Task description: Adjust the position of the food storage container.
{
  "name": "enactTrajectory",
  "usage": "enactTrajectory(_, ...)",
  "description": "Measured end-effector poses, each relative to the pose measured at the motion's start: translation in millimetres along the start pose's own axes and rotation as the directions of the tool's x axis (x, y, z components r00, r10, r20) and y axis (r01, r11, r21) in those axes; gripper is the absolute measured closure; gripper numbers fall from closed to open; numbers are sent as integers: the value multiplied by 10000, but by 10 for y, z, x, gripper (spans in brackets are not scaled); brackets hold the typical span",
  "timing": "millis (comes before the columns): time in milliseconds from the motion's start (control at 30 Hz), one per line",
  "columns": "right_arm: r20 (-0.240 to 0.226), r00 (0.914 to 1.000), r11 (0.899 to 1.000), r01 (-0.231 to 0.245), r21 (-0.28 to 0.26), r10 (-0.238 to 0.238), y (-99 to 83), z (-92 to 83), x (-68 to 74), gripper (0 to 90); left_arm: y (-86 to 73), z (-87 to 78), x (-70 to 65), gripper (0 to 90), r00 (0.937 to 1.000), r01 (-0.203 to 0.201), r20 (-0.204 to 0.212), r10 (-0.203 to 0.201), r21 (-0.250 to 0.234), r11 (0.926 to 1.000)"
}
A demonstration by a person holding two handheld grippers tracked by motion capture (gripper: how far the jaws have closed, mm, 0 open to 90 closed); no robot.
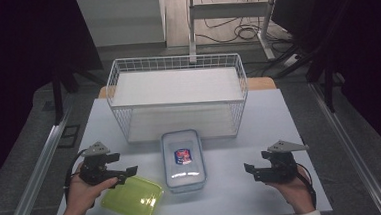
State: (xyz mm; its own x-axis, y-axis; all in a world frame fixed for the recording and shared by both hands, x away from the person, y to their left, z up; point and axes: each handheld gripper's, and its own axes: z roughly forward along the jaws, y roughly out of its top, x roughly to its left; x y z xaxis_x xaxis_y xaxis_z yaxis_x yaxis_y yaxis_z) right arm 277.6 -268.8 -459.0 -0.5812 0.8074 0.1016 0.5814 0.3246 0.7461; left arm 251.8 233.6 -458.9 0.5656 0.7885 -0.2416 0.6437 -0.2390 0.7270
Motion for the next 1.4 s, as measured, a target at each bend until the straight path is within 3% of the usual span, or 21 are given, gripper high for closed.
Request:
enactTrajectory(500, -551, 9984, 9996, 110, 261, -95, 85, 7, 201, 298, -19, -76, 13, 126, 10000, 54, 59, -54, -89, 9999)
enactTrajectory(700, -1086, 9928, 9984, 529, 197, -505, 218, 38, 358, 384, -27, -62, 34, 125, 10000, 57, 57, -57, -26, 10000)
enactTrajectory(733, -1588, 9834, 9953, 932, 254, -880, 314, 105, 508, 410, -31, -62, 41, 125, 9999, 123, 32, -122, -30, 9999)
enactTrajectory(767, -1588, 9834, 9953, 932, 254, -880, 314, 105, 508, 410, -31, -62, 41, 125, 9999, 123, 32, -122, -30, 9999)
enactTrajectory(800, -1903, 9735, 9904, 1352, 295, -1272, 391, 166, 664, 444, -33, -70, 37, 125, 9999, 129, 41, -129, -38, 9999)
enactTrajectory(867, -2192, 9647, 9877, 1546, 233, -1458, 447, 221, 794, 493, -35, -78, 27, 124, 9999, 126, 28, -126, -42, 9999)
enactTrajectory(1100, -2602, 9489, 9806, 1934, 330, -1784, 558, 390, 1046, 674, -25, -91, 2, 122, 10000, 70, 60, -70, -50, 10000)
enactTrajectory(1133, -2776, 9410, 9772, 2102, 304, -1938, 611, 451, 1138, 722, -26, -85, 6, 122, 10000, 52, 45, -52, -16, 10000)
enactTrajectory(1200, -2817, 9388, 9762, 2150, 294, -1983, 624, 465, 1158, 732, -33, -79, 10, 122, 10000, 74, 39, -74, 15, 10000)
enactTrajectory(1233, -3062, 9274, 9712, 2359, 327, -2149, 687, 541, 1272, 756, -40, -80, 18, 121, 9999, 116, 36, -117, 43, 9999)
enactTrajectory(1300, -3249, 9155, 9646, 2617, 329, -2373, 736, 604, 1359, 773, -42, -93, 31, 120, 9999, 152, 26, -152, 16, 9999)
enactTrajectory(1400, -3485, 9042, 9610, 2746, 319, -2468, 839, 721, 1503, 834, -42, -117, 45, 120, 9999, 170, 18, -170, -43, 9998)
